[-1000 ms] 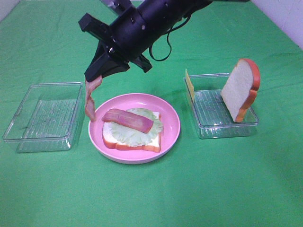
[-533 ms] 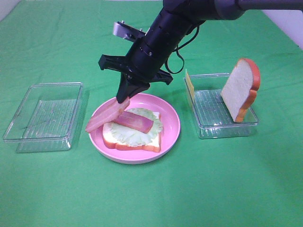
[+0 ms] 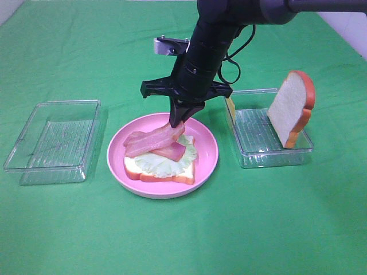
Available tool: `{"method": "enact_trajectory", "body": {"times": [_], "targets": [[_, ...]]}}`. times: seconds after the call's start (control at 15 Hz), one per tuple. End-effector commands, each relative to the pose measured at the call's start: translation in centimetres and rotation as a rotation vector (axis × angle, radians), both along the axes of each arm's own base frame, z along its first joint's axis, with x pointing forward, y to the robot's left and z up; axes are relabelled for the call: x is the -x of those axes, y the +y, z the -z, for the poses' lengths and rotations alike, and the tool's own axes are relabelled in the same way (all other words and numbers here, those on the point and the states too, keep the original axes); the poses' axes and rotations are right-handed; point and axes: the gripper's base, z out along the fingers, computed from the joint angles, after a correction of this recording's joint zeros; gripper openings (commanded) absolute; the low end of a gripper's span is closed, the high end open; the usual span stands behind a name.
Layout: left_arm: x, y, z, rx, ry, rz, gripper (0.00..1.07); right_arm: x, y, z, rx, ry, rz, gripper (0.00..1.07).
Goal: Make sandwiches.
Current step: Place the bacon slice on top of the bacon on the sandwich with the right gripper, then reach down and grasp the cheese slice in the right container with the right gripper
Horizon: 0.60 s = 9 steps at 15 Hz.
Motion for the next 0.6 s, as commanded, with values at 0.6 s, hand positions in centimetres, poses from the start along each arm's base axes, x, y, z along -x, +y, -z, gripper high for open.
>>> {"method": "enact_trajectory", "body": {"times": [0.6], "targets": [[0.2, 0.1, 0.0, 0.016, -0.024, 0.005, 0.73, -0.3, -1.9, -2.5, 0.169, 0.013, -0.041, 0.67]]}}
